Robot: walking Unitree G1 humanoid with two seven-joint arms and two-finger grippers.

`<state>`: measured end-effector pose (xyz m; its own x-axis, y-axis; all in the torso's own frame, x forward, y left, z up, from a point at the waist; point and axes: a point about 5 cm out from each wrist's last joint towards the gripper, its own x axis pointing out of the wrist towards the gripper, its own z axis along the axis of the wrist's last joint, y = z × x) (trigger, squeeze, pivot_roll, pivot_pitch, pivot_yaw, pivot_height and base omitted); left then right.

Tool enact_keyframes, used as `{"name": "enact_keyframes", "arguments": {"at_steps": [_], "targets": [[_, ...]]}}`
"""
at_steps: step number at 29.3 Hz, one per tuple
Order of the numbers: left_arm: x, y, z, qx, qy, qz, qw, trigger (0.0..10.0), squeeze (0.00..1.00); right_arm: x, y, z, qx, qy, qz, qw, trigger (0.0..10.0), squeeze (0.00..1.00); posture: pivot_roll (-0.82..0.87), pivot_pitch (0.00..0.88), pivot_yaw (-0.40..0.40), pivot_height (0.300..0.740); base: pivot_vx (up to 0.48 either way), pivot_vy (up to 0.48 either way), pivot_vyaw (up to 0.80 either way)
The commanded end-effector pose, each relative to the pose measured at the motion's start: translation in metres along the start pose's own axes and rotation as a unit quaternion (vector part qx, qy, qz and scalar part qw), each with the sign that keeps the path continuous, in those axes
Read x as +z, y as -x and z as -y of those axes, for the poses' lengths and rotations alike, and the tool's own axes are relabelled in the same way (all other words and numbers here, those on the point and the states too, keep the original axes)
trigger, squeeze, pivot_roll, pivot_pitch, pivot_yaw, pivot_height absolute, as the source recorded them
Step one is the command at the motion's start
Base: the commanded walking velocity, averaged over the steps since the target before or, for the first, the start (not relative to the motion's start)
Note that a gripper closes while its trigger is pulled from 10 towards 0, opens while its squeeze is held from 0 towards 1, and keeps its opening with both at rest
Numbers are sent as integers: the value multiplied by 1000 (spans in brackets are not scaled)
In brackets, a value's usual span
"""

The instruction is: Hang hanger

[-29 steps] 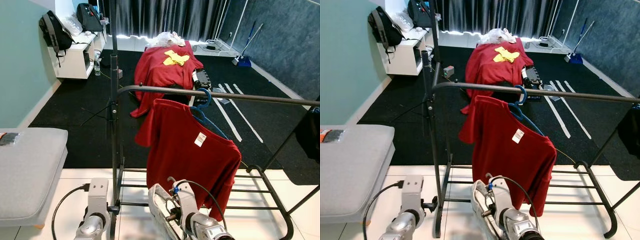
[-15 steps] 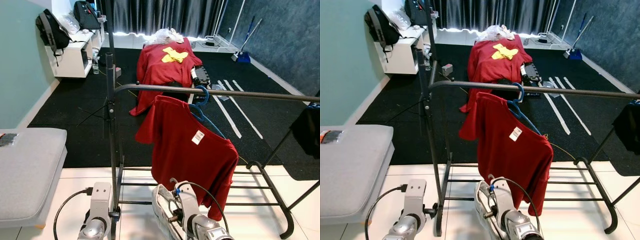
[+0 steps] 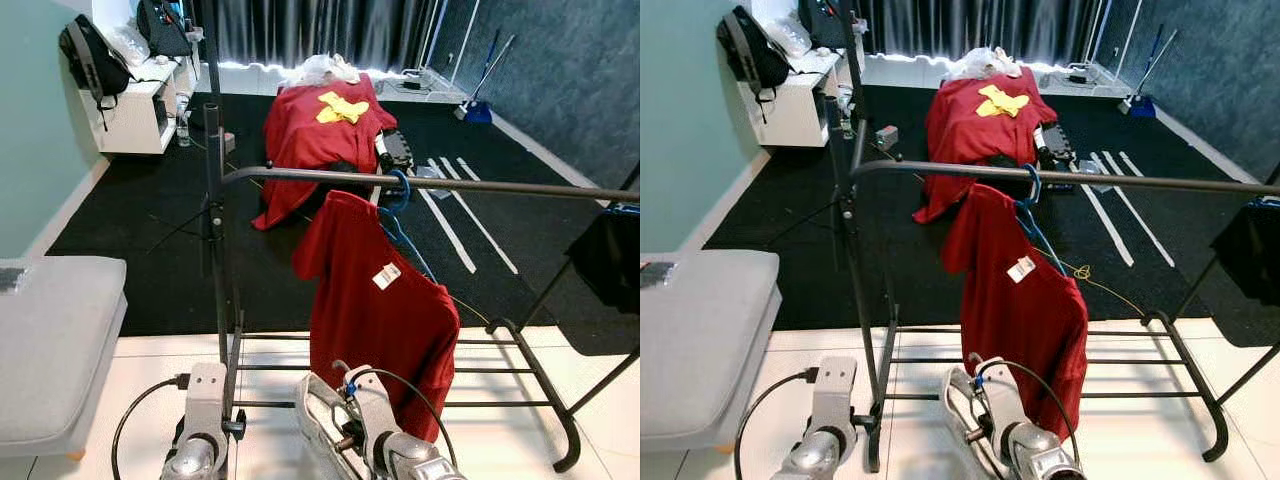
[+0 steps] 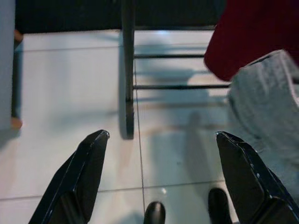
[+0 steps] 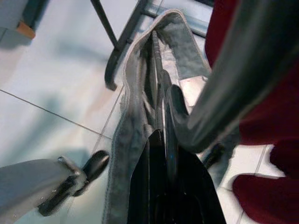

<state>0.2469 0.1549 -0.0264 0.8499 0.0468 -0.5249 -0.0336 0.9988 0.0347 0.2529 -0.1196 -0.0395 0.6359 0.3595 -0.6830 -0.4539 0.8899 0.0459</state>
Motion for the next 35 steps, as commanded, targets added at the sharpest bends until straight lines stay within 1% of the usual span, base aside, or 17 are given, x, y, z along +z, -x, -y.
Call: {"name": "enact_keyframes", "arguments": {"at_steps": [1,2,3,6,8,9,10,14,16,17,19,21,22,27,32,35], "targets": [[0,2,-3,1,9,7,1000,10000,0,6,2,1,15,48,30,998,10000,0,107,37,-106,740,0,0,0],[0,2,-3,1,9,7,1000,10000,0,6,2,1,15,48,30,998,10000,0,107,37,-106,740,0,0,0],[-1,3,-10,15,15,17,1000,10000,0,0,5,1,22,76,30,996,10000,0,103,32,-100,740,0,0,0],[-2,4,-13,22,16,21,999,10000,0,-3,5,1,20,80,29,996,10000,0,103,32,-100,740,0,0,0],[-4,5,-13,1,43,18,999,10000,0,-9,6,3,9,49,20,999,10000,0,103,17,-90,740,0,0,0],[-4,5,-13,1,43,18,999,10000,0,-9,6,3,9,49,20,999,10000,0,103,17,-90,740,0,0,0],[-3,6,-12,-9,25,25,999,10000,0,-13,7,3,13,35,5,999,10000,0,106,0,-84,740,0,0,0],[-4,6,-12,-11,17,20,1000,10000,0,-19,7,3,18,33,-10,999,10000,0,107,0,-84,740,0,0,0],[-5,6,-17,-5,16,27,1000,10000,0,-26,8,4,12,34,-33,999,10000,0,113,0,-86,740,0,0,0],[-6,6,-21,1,16,29,999,10000,0,-28,9,5,9,37,-38,999,10000,0,116,8,-89,740,0,0,0],[-6,6,-21,1,16,29,999,10000,0,-28,9,5,9,37,-38,999,10000,0,116,8,-89,740,0,0,0],[-6,6,-24,6,22,30,999,10000,0,-29,9,6,6,37,-40,998,10000,0,117,10,-89,740,0,0,0],[-9,8,-28,22,46,30,998,10000,0,-30,9,5,8,36,-36,999,10000,0,118,9,-85,740,0,0,0],[-9,10,-27,23,46,33,998,10000,0,-30,9,4,10,37,-35,999,10000,0,123,9,-85,740,0,0,0],[-8,10,-21,10,57,37,998,10000,0,-31,9,4,9,40,-40,998,10000,0,120,6,-77,740,0,0,0],[-9,9,-18,-1,47,27,999,10000,0,-30,9,3,5,37,-39,999,10000,0,115,4,-70,740,0,0,0]]}}
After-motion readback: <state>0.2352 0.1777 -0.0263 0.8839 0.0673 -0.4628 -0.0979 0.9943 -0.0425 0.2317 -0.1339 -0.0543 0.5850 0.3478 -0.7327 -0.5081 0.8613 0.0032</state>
